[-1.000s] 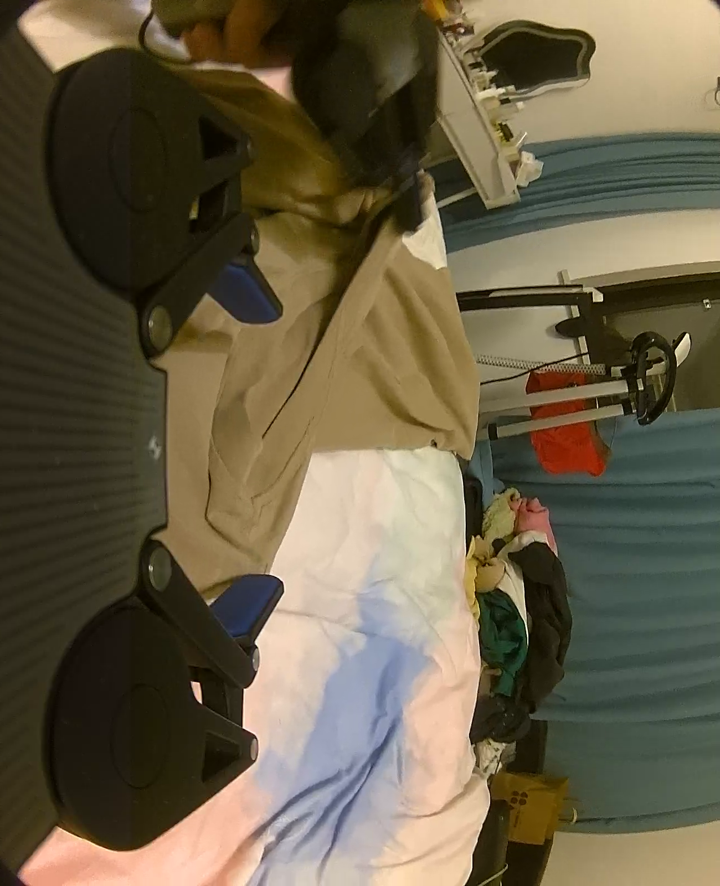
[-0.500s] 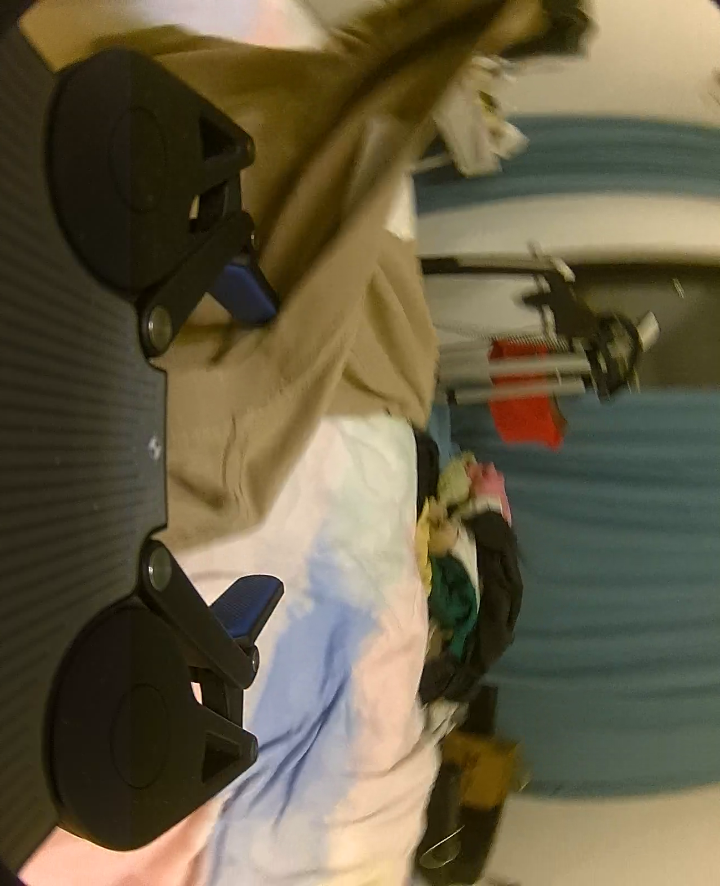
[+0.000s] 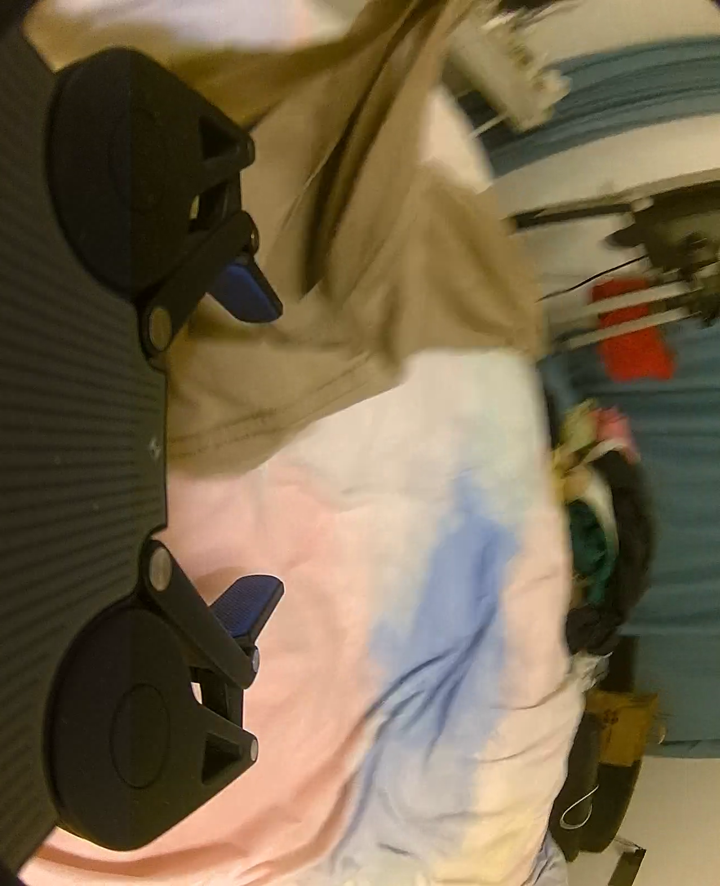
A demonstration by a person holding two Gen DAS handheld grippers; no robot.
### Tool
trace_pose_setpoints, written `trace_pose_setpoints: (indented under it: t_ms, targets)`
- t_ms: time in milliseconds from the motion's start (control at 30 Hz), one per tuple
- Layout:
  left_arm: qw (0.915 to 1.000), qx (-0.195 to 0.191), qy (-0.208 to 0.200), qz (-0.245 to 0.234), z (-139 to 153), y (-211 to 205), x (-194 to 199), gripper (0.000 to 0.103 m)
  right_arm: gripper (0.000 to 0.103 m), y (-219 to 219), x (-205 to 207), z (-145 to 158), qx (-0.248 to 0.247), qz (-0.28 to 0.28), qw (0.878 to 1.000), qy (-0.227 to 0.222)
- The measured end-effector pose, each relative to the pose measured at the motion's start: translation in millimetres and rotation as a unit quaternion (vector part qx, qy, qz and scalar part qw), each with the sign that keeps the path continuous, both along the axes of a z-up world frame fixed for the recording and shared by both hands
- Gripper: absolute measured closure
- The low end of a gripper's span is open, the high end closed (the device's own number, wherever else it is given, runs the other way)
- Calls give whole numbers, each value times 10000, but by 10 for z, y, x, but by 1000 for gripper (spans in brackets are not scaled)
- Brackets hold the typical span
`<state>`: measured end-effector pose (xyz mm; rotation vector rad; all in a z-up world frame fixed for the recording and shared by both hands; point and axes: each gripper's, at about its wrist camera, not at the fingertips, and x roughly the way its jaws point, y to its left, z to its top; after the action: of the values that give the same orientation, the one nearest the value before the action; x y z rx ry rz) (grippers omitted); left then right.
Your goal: Fold clothes
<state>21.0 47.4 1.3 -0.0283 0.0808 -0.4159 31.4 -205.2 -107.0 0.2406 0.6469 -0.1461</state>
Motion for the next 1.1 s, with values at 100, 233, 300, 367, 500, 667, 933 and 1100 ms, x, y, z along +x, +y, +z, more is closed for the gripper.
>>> trace_pose_setpoints:
  t_ms: [100,233,300,367,500,667,933,1100]
  targets:
    - [9997,-143,195,63,-23,62,72,101,4,-85,-212,290,-176,-240,9971,-700]
    - [9987,-391,311,59,-20,145,138,101,4,-14,-353,391,-217,135,9905,-1349]
    - [9984,-472,287,75,-8,171,148,101,16,159,-305,294,61,735,9885,-1321]
    - [9982,-535,236,96,-4,194,144,101,54,421,-170,128,-68,1120,9897,-886]
    - [9979,-609,202,129,-2,221,138,101,63,711,140,-200,-717,909,9926,-372]
    - [9978,-617,213,141,-22,221,163,101,63,703,231,-259,-1090,579,9914,-443]
    - [9976,-628,276,123,-49,201,170,101,93,432,49,-60,-321,502,9960,-672]
    - [9972,-652,356,89,-72,193,184,101,93,241,-382,294,59,882,9909,-1014]
